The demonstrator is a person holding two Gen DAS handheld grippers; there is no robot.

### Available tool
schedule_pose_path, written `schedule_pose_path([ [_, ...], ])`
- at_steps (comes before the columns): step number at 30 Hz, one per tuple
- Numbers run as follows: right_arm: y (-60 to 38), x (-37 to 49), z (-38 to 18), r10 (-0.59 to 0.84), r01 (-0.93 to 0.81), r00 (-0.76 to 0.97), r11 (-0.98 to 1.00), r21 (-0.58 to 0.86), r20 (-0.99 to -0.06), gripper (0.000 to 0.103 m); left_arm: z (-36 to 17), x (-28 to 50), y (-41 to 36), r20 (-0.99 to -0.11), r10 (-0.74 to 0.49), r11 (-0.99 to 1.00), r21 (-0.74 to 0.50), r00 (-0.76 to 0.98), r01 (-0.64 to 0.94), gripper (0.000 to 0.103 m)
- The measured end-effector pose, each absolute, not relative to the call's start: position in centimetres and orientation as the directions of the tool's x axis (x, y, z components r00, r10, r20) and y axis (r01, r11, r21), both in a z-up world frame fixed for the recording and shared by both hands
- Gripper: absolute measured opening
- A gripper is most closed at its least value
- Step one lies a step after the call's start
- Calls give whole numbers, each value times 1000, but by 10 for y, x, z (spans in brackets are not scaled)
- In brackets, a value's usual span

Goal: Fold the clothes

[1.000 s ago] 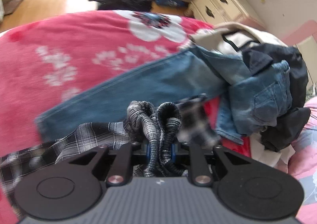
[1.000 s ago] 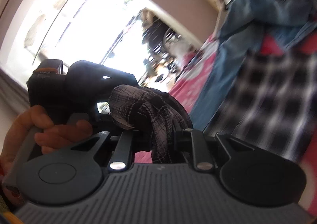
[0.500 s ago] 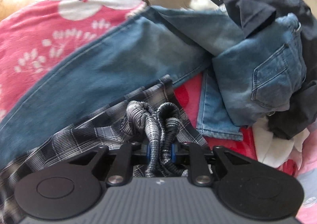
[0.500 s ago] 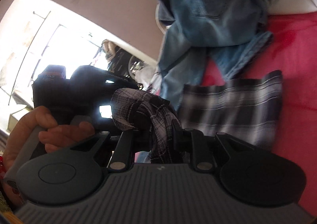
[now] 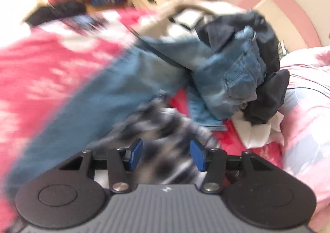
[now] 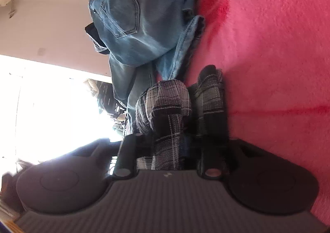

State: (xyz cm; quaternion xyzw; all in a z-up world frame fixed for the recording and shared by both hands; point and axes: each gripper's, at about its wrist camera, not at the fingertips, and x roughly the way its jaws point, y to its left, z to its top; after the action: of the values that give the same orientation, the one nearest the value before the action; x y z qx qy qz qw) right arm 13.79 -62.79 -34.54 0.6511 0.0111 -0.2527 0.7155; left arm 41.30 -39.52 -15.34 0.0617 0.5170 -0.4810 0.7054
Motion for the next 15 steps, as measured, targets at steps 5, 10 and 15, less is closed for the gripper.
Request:
schedule_pose_path([
  [5, -614, 120, -336, -419, 376, 827, -84, 923, -375, 34, -84, 436, -237, -751, -582, 716, -293, 311, 633, 54],
  [10, -581, 104, -295, -565, 453, 719, -59, 890, -404, 51, -65, 427, -111, -689, -515, 831, -254, 510, 496, 61],
  [15, -533, 120, -228, -556, 508, 761, 193, 839, -333, 65, -123, 404, -47, -706, -529, 840, -358, 471, 407, 61],
])
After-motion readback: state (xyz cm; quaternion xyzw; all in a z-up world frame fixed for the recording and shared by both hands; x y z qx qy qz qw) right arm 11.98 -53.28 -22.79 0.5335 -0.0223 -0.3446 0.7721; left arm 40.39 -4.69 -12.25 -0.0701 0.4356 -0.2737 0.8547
